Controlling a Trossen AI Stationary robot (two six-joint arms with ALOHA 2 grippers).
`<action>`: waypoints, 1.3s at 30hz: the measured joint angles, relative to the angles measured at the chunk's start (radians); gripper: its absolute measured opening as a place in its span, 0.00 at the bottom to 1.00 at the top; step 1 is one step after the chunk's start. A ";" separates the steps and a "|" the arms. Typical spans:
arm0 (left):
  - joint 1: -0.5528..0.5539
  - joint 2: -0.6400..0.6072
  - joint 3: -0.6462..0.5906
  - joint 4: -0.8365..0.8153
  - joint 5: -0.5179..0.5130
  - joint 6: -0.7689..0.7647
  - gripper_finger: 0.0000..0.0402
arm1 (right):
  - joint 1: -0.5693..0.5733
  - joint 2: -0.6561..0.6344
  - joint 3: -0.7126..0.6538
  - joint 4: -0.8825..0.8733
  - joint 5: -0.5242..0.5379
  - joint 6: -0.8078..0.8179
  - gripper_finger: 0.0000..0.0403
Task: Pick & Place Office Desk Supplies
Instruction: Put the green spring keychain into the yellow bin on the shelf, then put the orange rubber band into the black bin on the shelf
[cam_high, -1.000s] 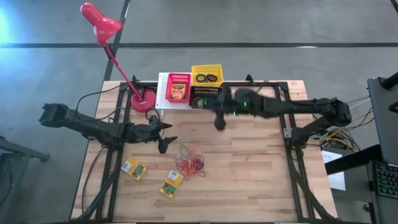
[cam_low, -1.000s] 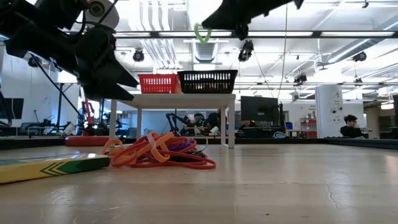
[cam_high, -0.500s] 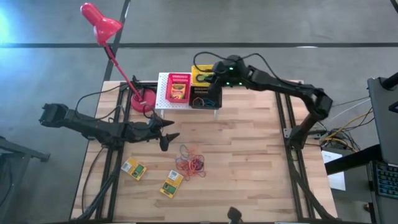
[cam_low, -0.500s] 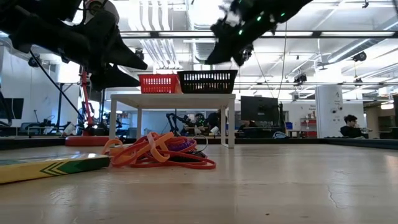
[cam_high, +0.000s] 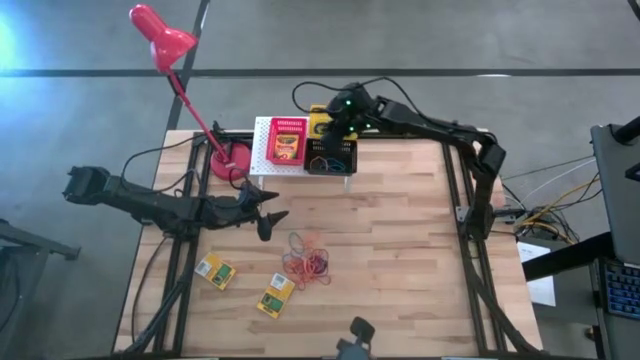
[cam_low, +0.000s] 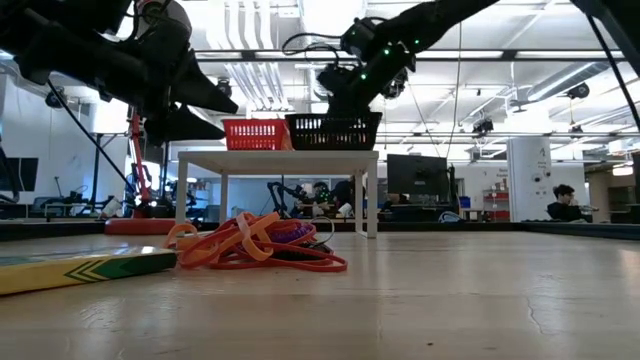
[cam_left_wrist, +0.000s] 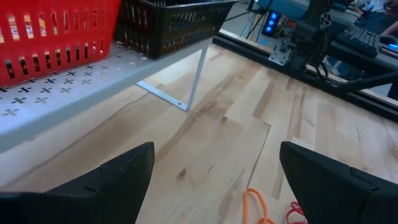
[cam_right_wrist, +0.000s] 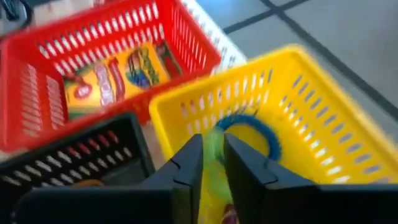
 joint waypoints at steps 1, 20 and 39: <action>0.000 0.000 0.000 0.000 0.000 0.000 0.87 | 0.000 -0.002 0.006 0.003 0.000 -0.001 0.18; 0.000 0.000 -0.002 -0.018 0.000 0.009 0.88 | 0.162 -0.207 -0.010 -0.079 0.157 -0.103 0.43; -0.054 0.008 0.054 -0.113 0.130 0.094 0.83 | 0.729 -0.707 -0.846 0.335 0.300 0.168 0.29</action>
